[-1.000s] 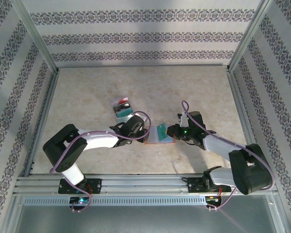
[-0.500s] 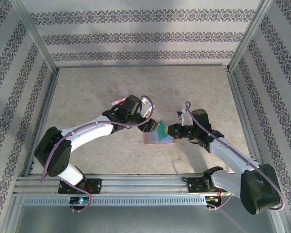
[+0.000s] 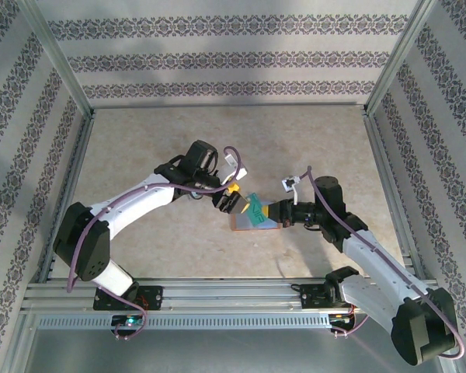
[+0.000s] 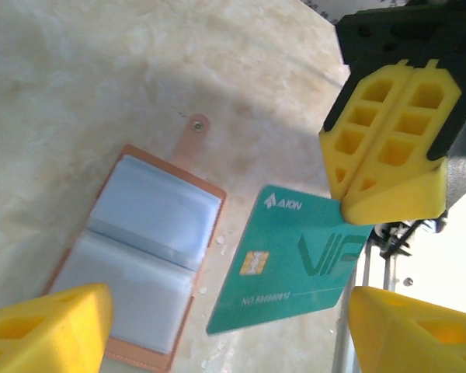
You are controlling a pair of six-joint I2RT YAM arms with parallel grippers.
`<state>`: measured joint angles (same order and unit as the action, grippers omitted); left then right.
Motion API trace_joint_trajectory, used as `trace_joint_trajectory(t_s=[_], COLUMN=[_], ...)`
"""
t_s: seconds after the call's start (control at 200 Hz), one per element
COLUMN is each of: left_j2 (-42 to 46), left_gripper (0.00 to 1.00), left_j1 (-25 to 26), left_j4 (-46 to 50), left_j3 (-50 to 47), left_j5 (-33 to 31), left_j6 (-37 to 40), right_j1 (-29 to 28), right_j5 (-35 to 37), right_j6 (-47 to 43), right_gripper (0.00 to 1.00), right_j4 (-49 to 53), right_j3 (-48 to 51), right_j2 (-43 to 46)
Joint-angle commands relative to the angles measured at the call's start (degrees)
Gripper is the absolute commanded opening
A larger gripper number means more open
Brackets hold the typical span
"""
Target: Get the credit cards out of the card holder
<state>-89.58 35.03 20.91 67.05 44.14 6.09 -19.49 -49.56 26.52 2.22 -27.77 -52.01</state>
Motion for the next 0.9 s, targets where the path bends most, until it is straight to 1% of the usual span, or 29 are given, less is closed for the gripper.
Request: trace_joint_trajectory(t_s=[0.0, 0.105, 0.205, 0.305, 0.48, 0.53, 0.565, 0.585, 0.69, 0.71, 0.809, 0.894], left_j2=[-1.66, -2.76, -3.23, -3.02, -1.42, -0.68, -0.07, 0.41, 3.32, 4.10, 8.14, 11.07], left_gripper=[0.79, 0.71, 0.59, 0.40, 0.00, 0.00, 0.00, 0.00, 0.00, 0.00, 0.00, 0.00], left_j1=[-0.22, -0.22, -0.22, -0.22, -0.22, -0.22, -0.22, -0.30, -0.57, -0.65, -1.17, -1.36], left_j4=[4.15, 4.23, 4.77, 4.92, 4.26, 3.44, 2.60, 1.88, -3.52, -4.99, -14.40, -20.80], left_j3=[2.06, 2.92, 3.50, 3.09, 1.41, 0.71, 0.05, -0.26, -3.23, -3.97, -8.44, -11.39], left_j5=[5.87, 9.24, 11.40, 13.35, 15.55, 16.19, 16.33, 16.27, 14.98, 14.47, 11.10, 7.99], left_j6=[2.58, 2.09, 2.43, 2.77, 2.90, 2.64, 2.15, 1.74, -1.64, -2.58, -8.34, -12.89], right_j1=[-1.55, -2.46, -3.09, -3.52, -3.81, -3.80, -3.84, -3.81, -3.81, -3.81, -4.05, -4.58], right_j5=[-2.41, -2.49, -2.58, -2.95, -3.08, -2.66, -1.93, -1.26, 1.09, 1.33, 2.90, 5.48], right_j6=[-1.93, -2.27, -2.76, -2.75, -2.74, -2.54, -2.15, -1.83, -0.67, -0.22, 2.38, 4.94], right_gripper=[0.03, 0.04, 0.04, 0.03, 0.05, 0.07, 0.13, 0.19, 0.56, 0.61, 0.70, 0.70], right_j4=[-2.22, -2.39, -2.63, -3.51, -5.25, -5.60, -5.81, -5.90, -6.75, -7.26, -10.24, -13.69], right_j3=[-1.49, -2.07, -2.55, -2.84, -3.47, -3.59, -3.61, -3.48, -2.76, -2.48, -0.82, 1.18], right_j2=[0.86, 0.61, 0.24, -0.09, -0.35, -0.36, -0.29, -0.04, 1.10, 1.43, 3.23, 4.99])
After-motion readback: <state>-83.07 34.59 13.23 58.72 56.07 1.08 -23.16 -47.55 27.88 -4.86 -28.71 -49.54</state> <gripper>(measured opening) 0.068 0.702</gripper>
